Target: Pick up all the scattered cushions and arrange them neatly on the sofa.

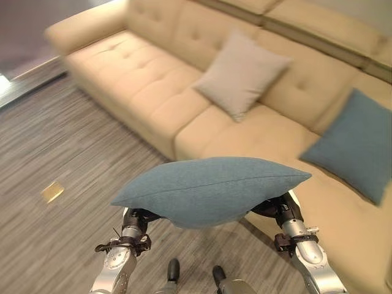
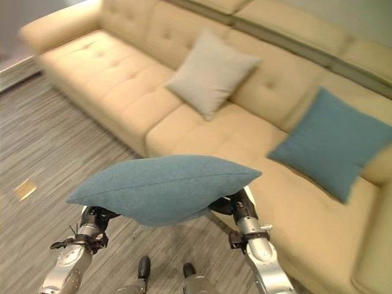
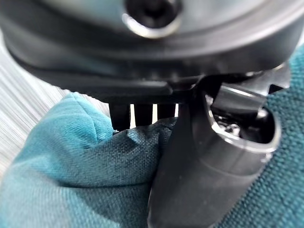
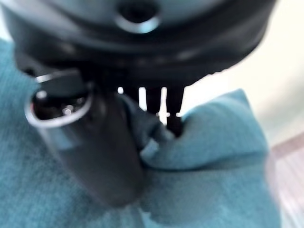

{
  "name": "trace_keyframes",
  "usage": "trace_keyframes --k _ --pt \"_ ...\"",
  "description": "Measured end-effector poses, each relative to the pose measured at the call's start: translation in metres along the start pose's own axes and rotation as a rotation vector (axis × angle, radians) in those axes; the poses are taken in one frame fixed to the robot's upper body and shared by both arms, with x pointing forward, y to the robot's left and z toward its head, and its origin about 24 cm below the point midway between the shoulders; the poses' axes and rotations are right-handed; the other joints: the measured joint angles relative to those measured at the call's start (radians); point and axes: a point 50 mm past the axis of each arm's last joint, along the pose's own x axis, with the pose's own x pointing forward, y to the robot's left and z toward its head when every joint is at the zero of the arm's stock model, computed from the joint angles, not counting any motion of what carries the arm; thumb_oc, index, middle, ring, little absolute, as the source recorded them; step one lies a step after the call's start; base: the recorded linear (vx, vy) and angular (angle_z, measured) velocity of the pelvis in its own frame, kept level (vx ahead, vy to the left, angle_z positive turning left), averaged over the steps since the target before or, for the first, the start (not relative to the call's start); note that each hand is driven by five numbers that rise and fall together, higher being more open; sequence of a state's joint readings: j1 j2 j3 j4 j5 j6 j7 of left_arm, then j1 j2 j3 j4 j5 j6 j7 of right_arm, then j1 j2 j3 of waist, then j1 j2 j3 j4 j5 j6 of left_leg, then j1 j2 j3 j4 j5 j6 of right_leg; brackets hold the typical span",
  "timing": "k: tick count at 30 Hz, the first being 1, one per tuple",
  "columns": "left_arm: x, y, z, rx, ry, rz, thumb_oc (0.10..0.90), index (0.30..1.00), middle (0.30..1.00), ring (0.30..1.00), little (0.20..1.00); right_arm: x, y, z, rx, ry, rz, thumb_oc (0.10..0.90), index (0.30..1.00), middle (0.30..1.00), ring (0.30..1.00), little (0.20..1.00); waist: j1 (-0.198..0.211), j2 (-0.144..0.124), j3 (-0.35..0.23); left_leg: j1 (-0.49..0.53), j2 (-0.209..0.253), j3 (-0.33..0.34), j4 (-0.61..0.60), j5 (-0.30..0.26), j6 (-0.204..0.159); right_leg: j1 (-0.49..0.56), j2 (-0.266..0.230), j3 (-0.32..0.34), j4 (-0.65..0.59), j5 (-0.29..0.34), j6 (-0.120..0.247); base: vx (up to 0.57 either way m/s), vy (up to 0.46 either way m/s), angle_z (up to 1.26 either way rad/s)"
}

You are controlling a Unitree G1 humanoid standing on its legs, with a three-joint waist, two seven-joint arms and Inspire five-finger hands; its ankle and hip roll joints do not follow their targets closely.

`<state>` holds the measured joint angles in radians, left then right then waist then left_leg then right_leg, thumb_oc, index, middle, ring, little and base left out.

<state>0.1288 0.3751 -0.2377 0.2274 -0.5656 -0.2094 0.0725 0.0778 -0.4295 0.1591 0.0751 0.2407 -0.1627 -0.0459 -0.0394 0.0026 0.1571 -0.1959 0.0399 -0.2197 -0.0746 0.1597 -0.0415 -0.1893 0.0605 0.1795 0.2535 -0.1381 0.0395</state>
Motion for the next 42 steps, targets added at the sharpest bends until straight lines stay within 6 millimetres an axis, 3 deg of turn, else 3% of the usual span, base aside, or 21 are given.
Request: trace_keyframes --k 2,4,5,6,7,9,10,11,13,14,16,18,21,27,31,33,36,38,40,41,42 --pt "-0.002 0.000 -0.002 -0.004 0.006 0.004 0.400 0.300 0.300 0.300 0.300 -0.001 0.000 0.000 -0.002 0.000 0.002 0.400 0.300 0.300 0.300 0.300 -0.003 0.000 0.001 -0.027 0.007 0.007 -0.006 -0.054 0.049 0.000 -0.002 -0.052 0.011 -0.005 -0.022 -0.06 -0.064 1.19" --pt "-0.004 0.002 -0.002 0.009 0.012 -0.001 0.400 0.300 0.300 0.300 0.300 -0.003 -0.001 -0.001 -0.011 0.006 0.004 0.400 0.300 0.300 0.300 0.300 -0.023 -0.014 0.001 -0.052 -0.004 0.039 0.018 -0.150 0.074 0.004 -0.033 -0.069 0.003 -0.003 -0.039 -0.10 -0.027 1.38" --pt "-0.005 -0.001 -0.006 0.001 0.025 -0.016 0.400 0.300 0.300 0.300 0.300 -0.003 -0.005 0.000 -0.034 0.009 0.008 0.400 0.300 0.300 0.300 0.300 -0.034 0.005 0.007 -0.103 0.010 0.122 0.076 -0.161 0.154 0.013 -0.046 -0.151 0.010 -0.010 -0.048 -0.08 -0.003 1.23" --pt "-0.006 -0.002 -0.008 -0.002 0.038 -0.024 0.400 0.300 0.300 0.300 0.300 -0.004 -0.007 -0.002 -0.037 0.016 0.002 0.400 0.300 0.300 0.300 0.300 -0.045 0.009 0.008 -0.104 0.026 0.167 0.100 -0.168 0.161 0.022 -0.051 -0.171 0.009 -0.011 -0.051 -0.05 0.007 1.29" --pt "-0.011 -0.001 -0.014 -0.008 0.064 -0.016 0.400 0.300 0.300 0.300 0.300 -0.005 -0.007 -0.003 -0.057 0.026 0.006 0.400 0.300 0.300 0.300 0.300 -0.046 0.009 0.009 -0.101 0.054 0.306 0.113 -0.212 0.192 0.047 -0.072 -0.231 0.004 -0.019 -0.062 -0.02 0.003 0.90" --pt "-0.014 -0.001 -0.018 -0.017 0.078 -0.013 0.400 0.300 0.300 0.300 0.300 -0.005 -0.007 -0.002 -0.067 0.019 0.005 0.400 0.300 0.300 0.300 0.300 -0.065 -0.006 0.015 -0.101 0.063 0.408 0.151 -0.226 0.145 0.061 -0.113 -0.259 0.004 -0.035 -0.066 0.07 0.027 0.71" --pt "-0.015 -0.003 -0.020 -0.024 0.083 -0.017 0.400 0.300 0.300 0.300 0.300 -0.004 -0.007 0.000 -0.072 0.013 0.003 0.400 0.300 0.300 0.300 0.300 -0.058 -0.015 0.014 -0.090 0.052 0.460 0.188 -0.198 0.101 0.059 -0.149 -0.265 0.001 -0.036 -0.059 0.17 0.042 0.44" --pt "-0.015 -0.003 -0.020 -0.023 0.083 -0.024 0.400 0.300 0.300 0.300 0.300 -0.004 -0.010 0.000 -0.079 0.013 -0.002 0.400 0.300 0.300 0.300 0.300 -0.061 -0.016 0.013 -0.074 0.043 0.465 0.194 -0.186 0.082 0.064 -0.159 -0.265 -0.009 -0.032 -0.046 0.18 0.044 0.27" --pt "-0.018 -0.002 -0.021 -0.021 0.089 -0.028 0.400 0.300 0.300 0.300 0.300 -0.005 -0.010 -0.001 -0.092 0.023 0.007 0.400 0.300 0.300 0.300 0.300 -0.059 0.014 -0.004 0.028 0.045 0.448 0.155 -0.120 0.026 0.074 -0.136 -0.262 -0.020 -0.036 -0.014 0.11 0.040 0.12" --pt "-0.014 -0.002 -0.018 -0.014 0.082 -0.034 0.400 0.300 0.300 0.300 0.300 -0.005 -0.008 -0.002 -0.072 0.026 -0.001 0.400 0.300 0.300 0.300 0.300 -0.070 -0.004 -0.001 0.034 0.036 0.441 0.134 -0.100 0.025 0.076 -0.145 -0.267 -0.007 -0.046 0.000 0.08 0.046 0.27" --pt "-0.010 0.006 -0.009 0.013 0.057 -0.018 0.400 0.300 0.300 0.300 0.300 -0.004 0.000 -0.002 -0.052 0.022 0.013 0.400 0.300 0.300 0.300 0.300 -0.071 -0.061 0.005 0.035 0.009 0.432 0.134 -0.089 0.057 0.054 -0.173 -0.251 0.017 -0.053 0.035 0.13 0.150 0.26" --pt "-0.010 0.014 -0.006 0.041 0.059 -0.009 0.400 0.300 0.300 0.300 0.300 -0.002 0.005 -0.002 -0.036 0.017 0.020 0.400 0.300 0.300 0.300 0.300 -0.062 -0.080 -0.002 0.036 -0.015 0.430 0.130 -0.093 0.063 0.086 -0.181 -0.240 -0.049 -0.025 0.053 0.11 0.199 0.01" --pt "-0.009 0.016 -0.004 0.044 0.052 -0.003 0.400 0.300 0.300 0.300 0.300 0.001 0.007 0.001 -0.030 0.003 0.023 0.400 0.300 0.300 0.300 0.300 -0.051 -0.081 -0.002 0.040 -0.028 0.431 0.126 -0.101 0.071 0.086 -0.196 -0.229 -0.042 -0.016 0.068 0.07 0.171 -0.02" --pt "-0.004 0.021 0.005 0.081 0.025 0.005 0.400 0.300 0.300 0.300 0.300 0.006 0.012 0.006 -0.048 -0.019 0.043 0.400 0.300 0.300 0.300 0.300 -0.055 -0.075 0.029 0.064 -0.040 0.424 0.086 -0.122 0.096 -0.086 -0.198 -0.145 0.268 -0.020 0.141 0.19 0.133 -0.01" --pt "-0.003 0.020 0.006 0.097 0.020 0.008 0.400 0.300 0.300 0.300 0.300 0.007 0.011 0.007 -0.055 -0.021 0.053 0.400 0.300 0.300 0.300 0.300 -0.062 -0.058 0.056 0.074 -0.033 0.374 0.050 -0.119 0.113 -0.174 -0.099 -0.158 0.143 -0.026 0.100 0.33 0.049 0.02" --pt "-0.002 0.021 0.006 0.098 0.017 0.015 0.400 0.300 0.300 0.300 0.300 0.008 0.013 0.008 -0.054 -0.023 0.060 0.400 0.300 0.300 0.300 0.300 -0.062 -0.072 0.067 0.078 -0.034 0.374 0.048 -0.119 0.111 -0.204 -0.092 -0.219 -0.041 0.050 0.095 0.30 0.034 0.20" --pt "-0.004 0.016 0.001 0.074 0.029 0.013 0.400 0.300 0.300 0.300 0.300 0.007 0.008 0.006 -0.059 -0.012 0.047 0.400 0.300 0.300 0.300 0.300 -0.081 -0.090 0.069 0.130 -0.053 0.322 0.010 -0.116 0.093 -0.167 -0.102 -0.238 -0.102 0.157 0.079 0.31 0.010 0.51" --pt "-0.004 0.012 -0.001 0.052 0.029 0.013 0.400 0.300 0.300 0.300 0.300 0.007 0.005 0.006 -0.062 -0.013 0.039 0.400 0.300 0.300 0.300 0.300 -0.082 -0.082 0.065 0.152 -0.025 0.305 0.005 -0.141 0.059 -0.139 -0.071 -0.227 -0.097 0.160 0.074 0.32 -0.023 0.40" --pt "-0.003 0.009 -0.001 0.051 0.030 0.000 0.400 0.300 0.300 0.300 0.300 0.006 0.000 0.006 -0.080 -0.009 0.033 0.400 0.300 0.300 0.300 0.300 -0.098 -0.077 0.059 0.160 -0.001 0.272 0.035 -0.146 0.015 -0.103 -0.061 -0.284 -0.101 0.170 0.056 0.30 -0.137 0.49" --pt "-0.002 0.003 -0.002 0.040 0.027 -0.016 0.400 0.300 0.300 0.300 0.300 0.006 -0.008 0.009 -0.103 -0.015 0.022 0.400 0.300 0.300 0.300 0.300 -0.106 -0.063 0.050 0.141 0.040 0.258 0.089 -0.186 -0.016 -0.090 -0.030 -0.307 -0.058 0.141 -0.009 0.41 -0.240 0.72" --pt "0.000 -0.001 -0.001 0.045 0.026 -0.033 0.400 0.300 0.300 0.300 0.300 0.005 -0.010 0.008 -0.107 -0.011 0.016 0.400 0.300 0.300 0.300 0.300 -0.134 -0.067 0.043 0.088 0.048 0.239 0.215 -0.224 -0.070 -0.082 -0.028 -0.296 -0.036 0.108 -0.063 0.17 -0.154 0.80"
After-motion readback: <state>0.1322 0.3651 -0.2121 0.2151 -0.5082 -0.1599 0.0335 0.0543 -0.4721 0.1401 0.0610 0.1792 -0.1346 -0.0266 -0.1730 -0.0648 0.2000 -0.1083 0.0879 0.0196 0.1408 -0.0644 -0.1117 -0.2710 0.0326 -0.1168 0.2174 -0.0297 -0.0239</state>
